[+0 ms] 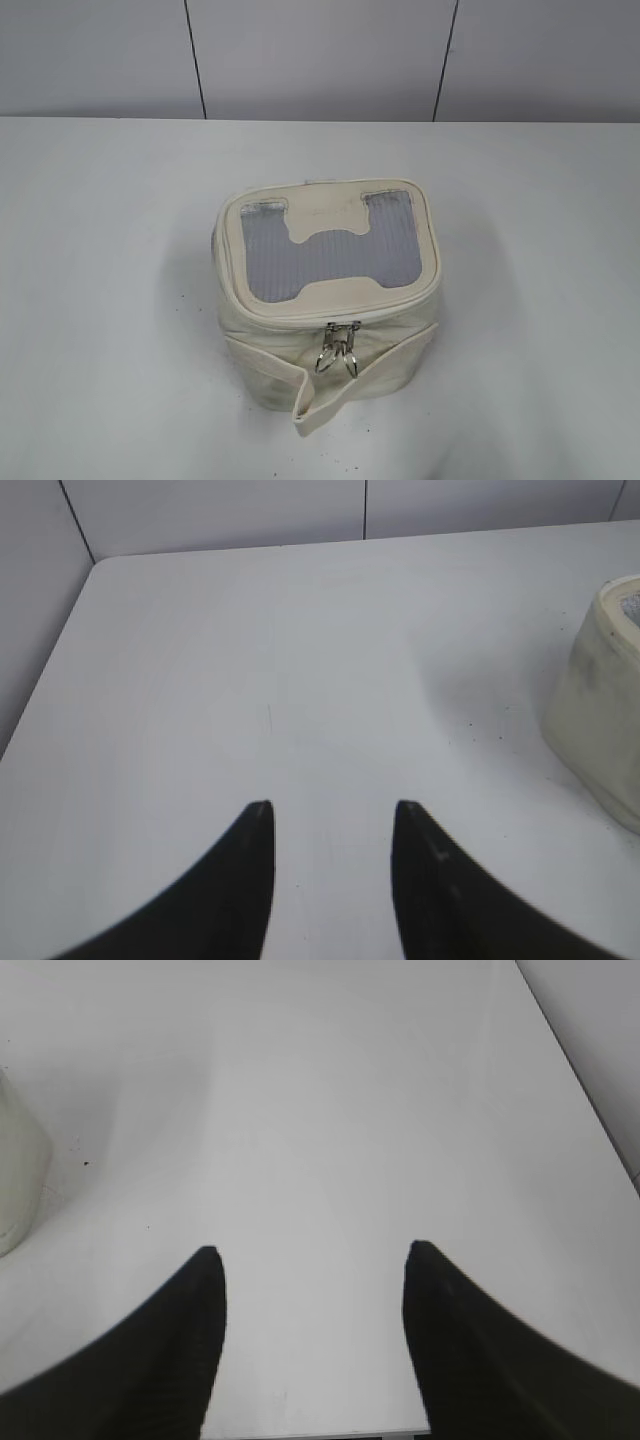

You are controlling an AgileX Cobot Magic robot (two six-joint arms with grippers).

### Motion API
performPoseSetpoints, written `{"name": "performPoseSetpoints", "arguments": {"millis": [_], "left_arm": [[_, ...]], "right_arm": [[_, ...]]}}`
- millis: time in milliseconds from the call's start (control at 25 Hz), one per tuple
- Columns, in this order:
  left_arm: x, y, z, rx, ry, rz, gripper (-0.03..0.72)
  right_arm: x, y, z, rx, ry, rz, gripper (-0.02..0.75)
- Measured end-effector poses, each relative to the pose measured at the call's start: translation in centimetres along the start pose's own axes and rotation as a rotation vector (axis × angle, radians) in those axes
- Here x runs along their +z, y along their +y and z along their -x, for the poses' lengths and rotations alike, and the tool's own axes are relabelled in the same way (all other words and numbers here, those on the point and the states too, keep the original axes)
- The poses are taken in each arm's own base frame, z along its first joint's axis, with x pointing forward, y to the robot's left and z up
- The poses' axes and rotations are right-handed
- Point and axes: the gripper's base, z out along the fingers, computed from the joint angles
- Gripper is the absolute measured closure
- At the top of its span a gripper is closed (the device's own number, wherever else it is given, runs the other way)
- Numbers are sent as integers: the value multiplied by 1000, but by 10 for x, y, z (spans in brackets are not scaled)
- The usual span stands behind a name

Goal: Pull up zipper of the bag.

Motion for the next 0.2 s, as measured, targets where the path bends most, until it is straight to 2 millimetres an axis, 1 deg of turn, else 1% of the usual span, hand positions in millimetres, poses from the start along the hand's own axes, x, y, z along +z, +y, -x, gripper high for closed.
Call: {"name": "performPoseSetpoints", "arguments": {"millis": [200], "left_arm": [[0,0,0,0,0,0,380]], "right_arm": [[0,0,0,0,0,0,293]]}}
